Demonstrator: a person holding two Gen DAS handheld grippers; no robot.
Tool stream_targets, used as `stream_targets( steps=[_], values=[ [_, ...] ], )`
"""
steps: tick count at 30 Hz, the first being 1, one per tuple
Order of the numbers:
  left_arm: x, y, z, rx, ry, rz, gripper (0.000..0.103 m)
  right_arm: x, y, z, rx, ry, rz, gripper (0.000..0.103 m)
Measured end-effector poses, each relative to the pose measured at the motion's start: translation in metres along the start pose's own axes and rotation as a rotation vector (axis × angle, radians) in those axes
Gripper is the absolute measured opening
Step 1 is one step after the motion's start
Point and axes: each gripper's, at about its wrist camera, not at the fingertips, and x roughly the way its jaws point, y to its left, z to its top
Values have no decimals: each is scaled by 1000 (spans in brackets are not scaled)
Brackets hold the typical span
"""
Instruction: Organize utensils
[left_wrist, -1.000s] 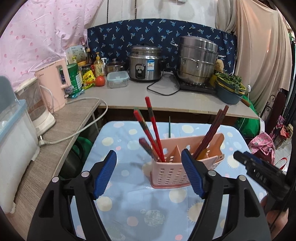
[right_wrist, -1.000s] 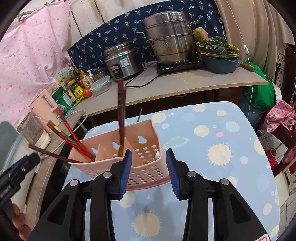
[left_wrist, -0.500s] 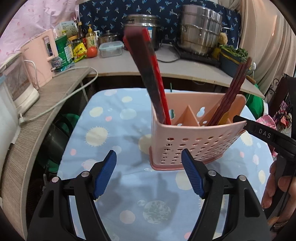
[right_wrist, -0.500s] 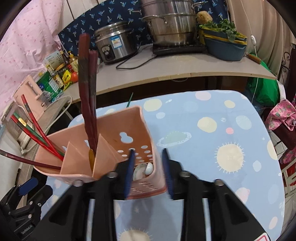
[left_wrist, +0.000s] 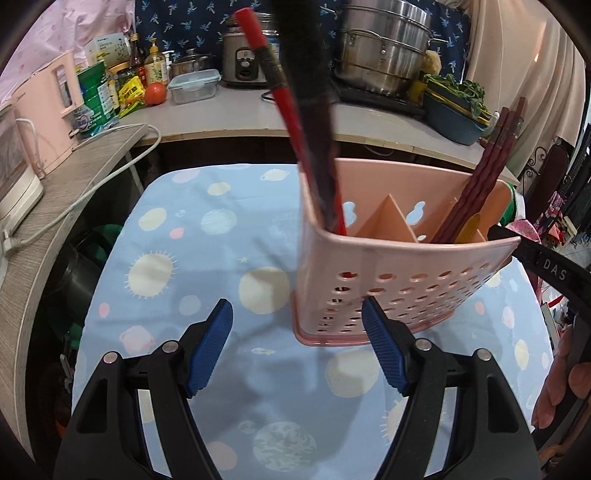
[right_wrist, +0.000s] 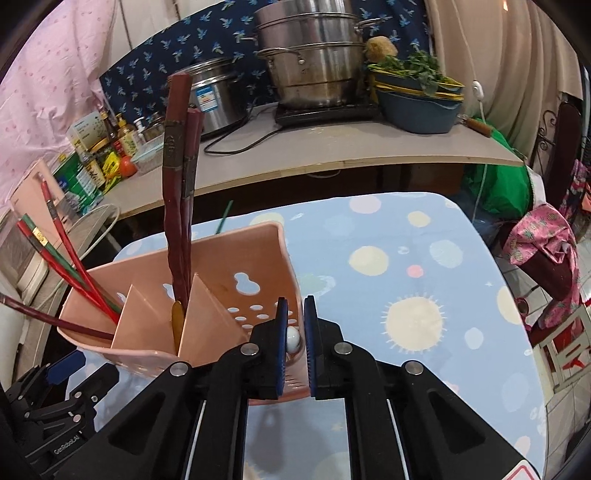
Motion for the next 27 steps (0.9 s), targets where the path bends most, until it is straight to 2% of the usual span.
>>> stream_targets(
  steps=[6, 10, 13, 15, 23, 27],
  values=[
    [-2, -8, -2, 13, -9, -5, 69, -3, -39, 7, 52, -15, -52, 8],
    [-2, 2, -5, -20, -3, 6, 69, -2, -46, 8, 66, -15, -46, 9],
    [1, 13, -1, -54, 4, 22, 69, -3, -45, 5, 71, -20, -39, 25],
    [6, 18, 3, -60, 9, 26, 69, -8, -47, 3, 91, -44, -34, 41],
    [36, 8, 13, 0, 10, 26, 69, -60, -54, -12, 141, -138, 10, 43],
    [54, 1, 16, 22, 8, 29, 66, -84, -53, -36, 128, -134, 37, 43]
  ],
)
